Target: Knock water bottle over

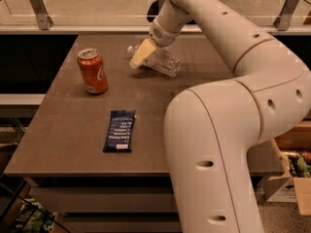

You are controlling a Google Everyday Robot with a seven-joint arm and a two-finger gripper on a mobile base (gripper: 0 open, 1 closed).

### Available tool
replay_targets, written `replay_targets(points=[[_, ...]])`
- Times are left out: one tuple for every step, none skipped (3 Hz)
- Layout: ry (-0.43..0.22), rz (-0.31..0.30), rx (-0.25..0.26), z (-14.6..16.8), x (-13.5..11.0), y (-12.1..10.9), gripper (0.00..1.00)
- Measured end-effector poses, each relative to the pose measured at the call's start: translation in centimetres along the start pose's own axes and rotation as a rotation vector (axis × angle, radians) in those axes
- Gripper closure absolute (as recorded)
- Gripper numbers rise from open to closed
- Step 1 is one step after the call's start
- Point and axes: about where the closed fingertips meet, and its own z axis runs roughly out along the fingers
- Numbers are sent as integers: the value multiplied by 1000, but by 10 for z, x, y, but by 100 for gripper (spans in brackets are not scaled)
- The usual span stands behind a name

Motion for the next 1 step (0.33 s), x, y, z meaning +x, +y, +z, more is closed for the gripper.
replay_targets(points=[[0,0,0,0,0,0,0]])
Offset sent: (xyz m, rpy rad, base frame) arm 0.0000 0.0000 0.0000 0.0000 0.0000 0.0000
